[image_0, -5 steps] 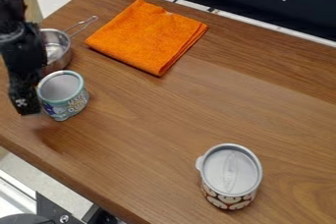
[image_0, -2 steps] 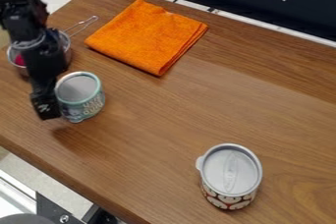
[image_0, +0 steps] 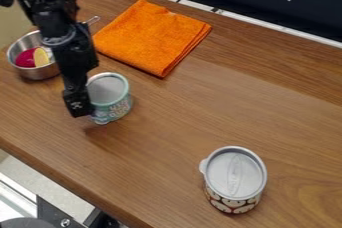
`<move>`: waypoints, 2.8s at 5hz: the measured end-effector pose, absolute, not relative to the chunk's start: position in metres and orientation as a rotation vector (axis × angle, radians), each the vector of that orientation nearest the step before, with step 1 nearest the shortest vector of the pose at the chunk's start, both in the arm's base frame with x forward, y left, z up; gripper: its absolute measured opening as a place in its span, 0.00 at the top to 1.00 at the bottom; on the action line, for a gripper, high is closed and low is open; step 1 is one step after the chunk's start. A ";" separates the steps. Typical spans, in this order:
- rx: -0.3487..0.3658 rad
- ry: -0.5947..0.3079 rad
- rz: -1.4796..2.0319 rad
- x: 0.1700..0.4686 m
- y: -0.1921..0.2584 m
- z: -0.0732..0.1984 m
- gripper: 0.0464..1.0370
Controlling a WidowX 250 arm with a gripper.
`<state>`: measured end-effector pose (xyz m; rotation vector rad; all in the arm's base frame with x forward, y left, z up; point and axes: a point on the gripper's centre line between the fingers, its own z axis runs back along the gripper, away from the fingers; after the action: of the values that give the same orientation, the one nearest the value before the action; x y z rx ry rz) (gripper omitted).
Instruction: Moved the can to the middle of the table
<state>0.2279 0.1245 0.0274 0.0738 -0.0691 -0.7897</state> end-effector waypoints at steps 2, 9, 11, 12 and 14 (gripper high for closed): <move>0.038 -0.089 -0.823 0.243 0.091 0.028 0.04; 0.018 -0.097 -0.647 0.305 -0.011 0.018 0.04; 0.003 -0.126 -0.622 0.325 -0.036 0.021 0.04; -0.001 -0.126 -0.609 0.331 -0.041 0.025 0.04; -0.008 -0.117 -0.599 0.333 -0.036 0.023 0.04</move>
<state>0.3328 -0.0358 0.0233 -0.0084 -0.1168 -0.5988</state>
